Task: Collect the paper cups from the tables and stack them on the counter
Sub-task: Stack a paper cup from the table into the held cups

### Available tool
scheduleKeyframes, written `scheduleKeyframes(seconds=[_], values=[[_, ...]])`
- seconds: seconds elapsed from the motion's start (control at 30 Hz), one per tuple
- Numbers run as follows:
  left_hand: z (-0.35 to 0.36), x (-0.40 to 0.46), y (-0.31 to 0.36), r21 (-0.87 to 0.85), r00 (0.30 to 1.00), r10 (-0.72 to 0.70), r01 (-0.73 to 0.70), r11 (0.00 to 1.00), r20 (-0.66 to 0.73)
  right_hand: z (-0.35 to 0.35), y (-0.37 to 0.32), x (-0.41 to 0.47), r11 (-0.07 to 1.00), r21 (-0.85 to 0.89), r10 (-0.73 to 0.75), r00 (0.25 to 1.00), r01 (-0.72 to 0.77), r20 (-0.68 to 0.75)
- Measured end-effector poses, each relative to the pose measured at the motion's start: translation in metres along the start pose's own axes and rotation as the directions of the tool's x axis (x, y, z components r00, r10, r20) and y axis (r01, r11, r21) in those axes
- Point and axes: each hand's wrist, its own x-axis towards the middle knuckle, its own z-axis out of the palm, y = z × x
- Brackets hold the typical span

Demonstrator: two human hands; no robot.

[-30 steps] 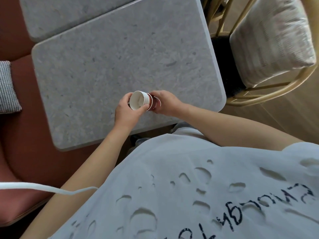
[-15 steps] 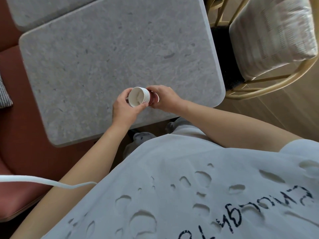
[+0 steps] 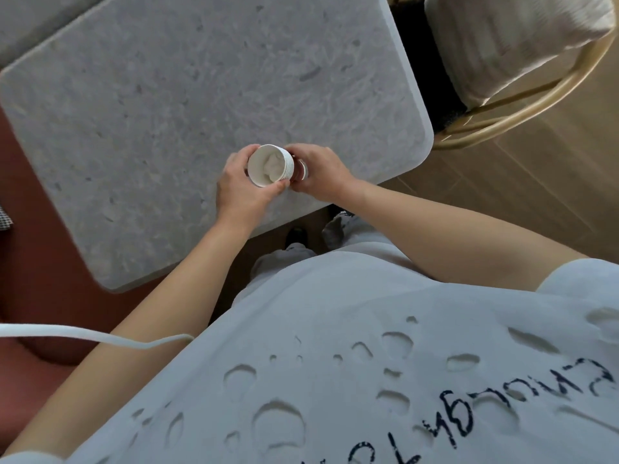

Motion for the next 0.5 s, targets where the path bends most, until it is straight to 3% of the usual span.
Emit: scheduleKeyframes(seconds=[0.17,0.3,0.4,0.5], values=[[0.004,0.004,0.013,0.005,0.981,0.155,-0.156,0.988,0.114,-0.012,0.002,-0.032,0.995,0.026,0.094,0.985,-0.092,-0.144],[0.006,0.017,0.043,-0.011,0.929,0.314,-0.318,0.948,0.198,-0.036,-0.006,-0.056,0.983,0.052,0.183,0.933,-0.175,-0.309],[0.003,0.027,0.075,-0.012,0.84,0.468,-0.484,0.875,0.276,-0.06,-0.014,-0.08,0.975,0.097,0.221,0.861,-0.199,-0.458],[-0.002,0.028,0.114,-0.027,0.7,0.628,-0.66,0.751,0.341,-0.081,-0.024,-0.108,0.975,0.121,0.22,0.772,-0.184,-0.596]])
